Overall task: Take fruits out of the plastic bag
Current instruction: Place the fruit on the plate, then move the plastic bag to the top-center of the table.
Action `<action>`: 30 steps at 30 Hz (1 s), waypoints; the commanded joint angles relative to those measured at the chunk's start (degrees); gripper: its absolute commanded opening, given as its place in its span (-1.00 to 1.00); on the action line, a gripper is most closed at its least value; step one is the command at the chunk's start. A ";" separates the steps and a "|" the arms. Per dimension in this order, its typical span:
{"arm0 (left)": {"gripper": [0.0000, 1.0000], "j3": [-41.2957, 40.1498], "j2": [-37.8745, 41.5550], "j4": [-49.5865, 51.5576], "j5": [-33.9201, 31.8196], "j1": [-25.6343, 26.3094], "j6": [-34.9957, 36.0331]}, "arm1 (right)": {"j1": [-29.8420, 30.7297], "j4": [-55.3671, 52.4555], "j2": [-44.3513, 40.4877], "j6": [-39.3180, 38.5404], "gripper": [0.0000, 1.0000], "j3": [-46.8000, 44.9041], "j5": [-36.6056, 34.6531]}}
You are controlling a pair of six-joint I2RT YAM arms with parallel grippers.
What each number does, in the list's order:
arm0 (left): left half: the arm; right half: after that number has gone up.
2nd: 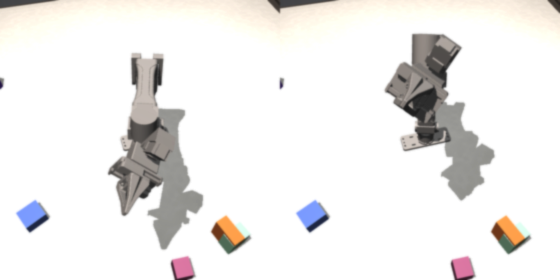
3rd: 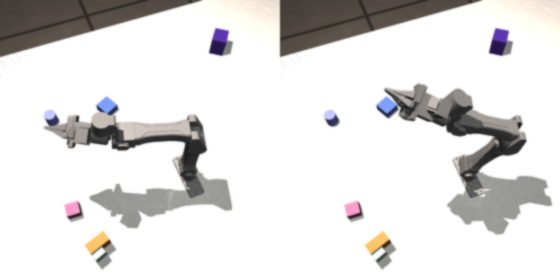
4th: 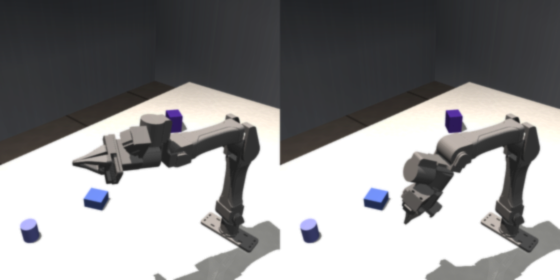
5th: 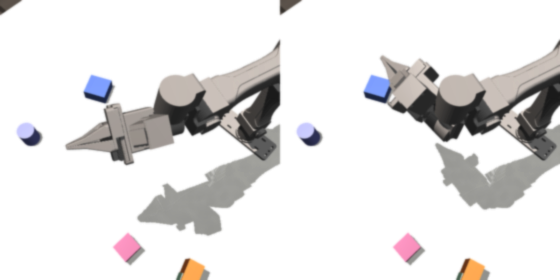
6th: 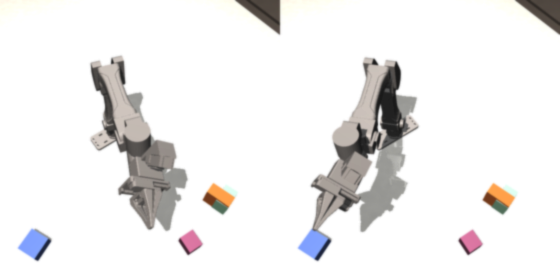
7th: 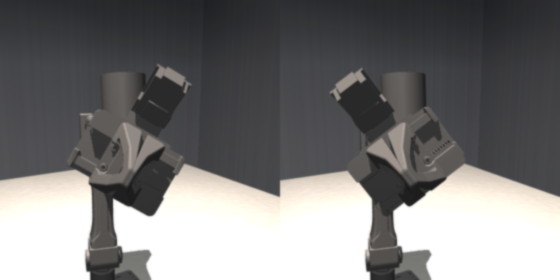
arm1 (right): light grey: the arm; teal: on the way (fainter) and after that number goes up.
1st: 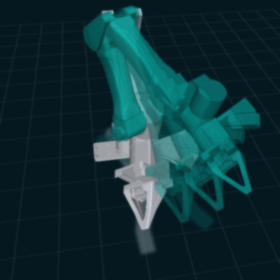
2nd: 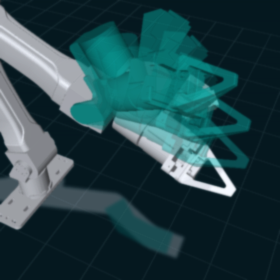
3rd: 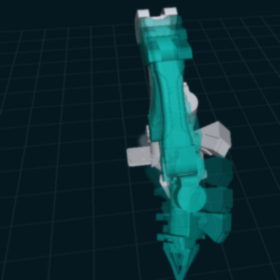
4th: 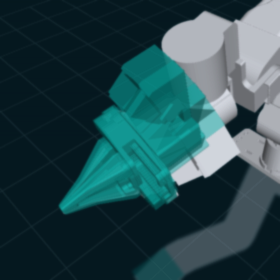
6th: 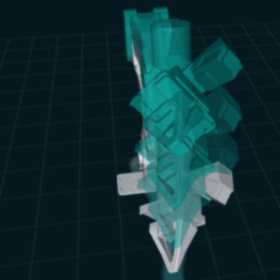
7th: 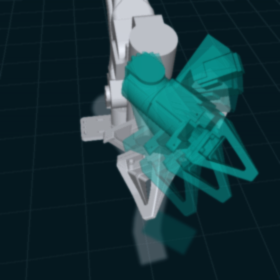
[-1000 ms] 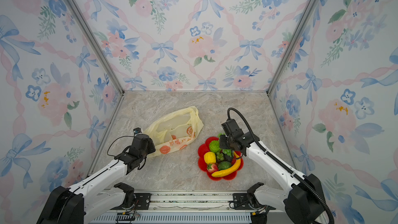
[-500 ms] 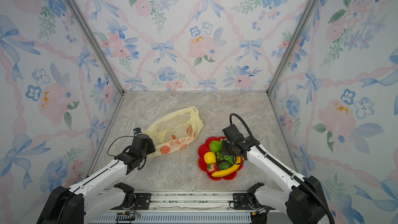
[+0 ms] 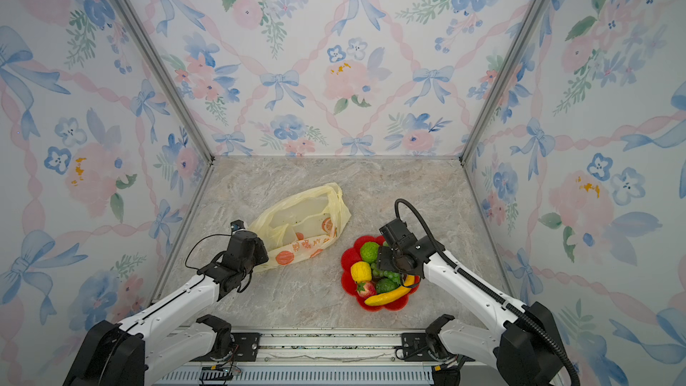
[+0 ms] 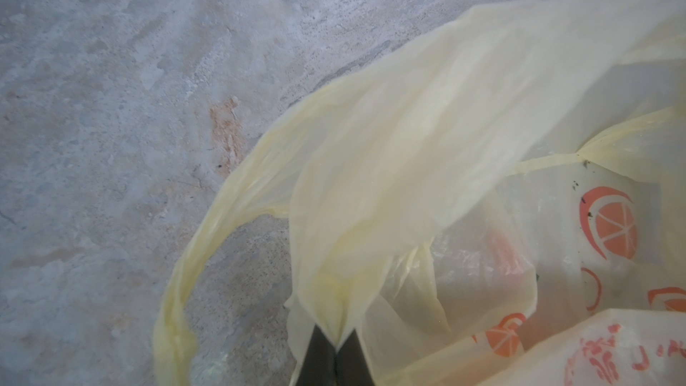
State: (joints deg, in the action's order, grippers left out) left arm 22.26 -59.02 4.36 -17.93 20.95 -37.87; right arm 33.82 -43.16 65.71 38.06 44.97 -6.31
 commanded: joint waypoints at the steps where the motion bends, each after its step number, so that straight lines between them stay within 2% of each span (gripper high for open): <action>1: -1.00 -0.30 -0.85 -0.47 1.00 -0.40 1.21 | 0.42 -2.78 -1.57 -0.01 0.59 1.94 -2.42; 6: -1.00 0.93 -3.03 -1.14 2.29 -0.41 1.21 | 0.42 -3.89 -2.52 -0.42 0.82 2.82 -4.29; 12: -1.00 7.51 -9.41 -2.35 5.37 -0.43 1.79 | -0.11 -6.65 -5.47 -1.32 0.91 5.46 -8.58; 17: -1.00 19.27 -20.44 -2.25 8.93 -0.06 4.79 | -3.19 -6.68 -9.89 -0.45 0.99 4.69 -11.37; 18: -1.00 22.72 -22.68 -2.26 9.29 0.21 5.48 | -4.08 -6.20 -10.53 -0.45 0.95 4.15 -11.17; 30: -1.00 56.92 -51.61 5.93 11.54 2.87 13.55 | -17.82 -1.30 -17.37 7.00 0.94 -4.60 -1.28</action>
State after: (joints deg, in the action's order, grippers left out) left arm 74.02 -106.61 5.89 -7.57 23.24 -27.99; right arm 17.98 -45.93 50.04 41.74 42.57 -11.03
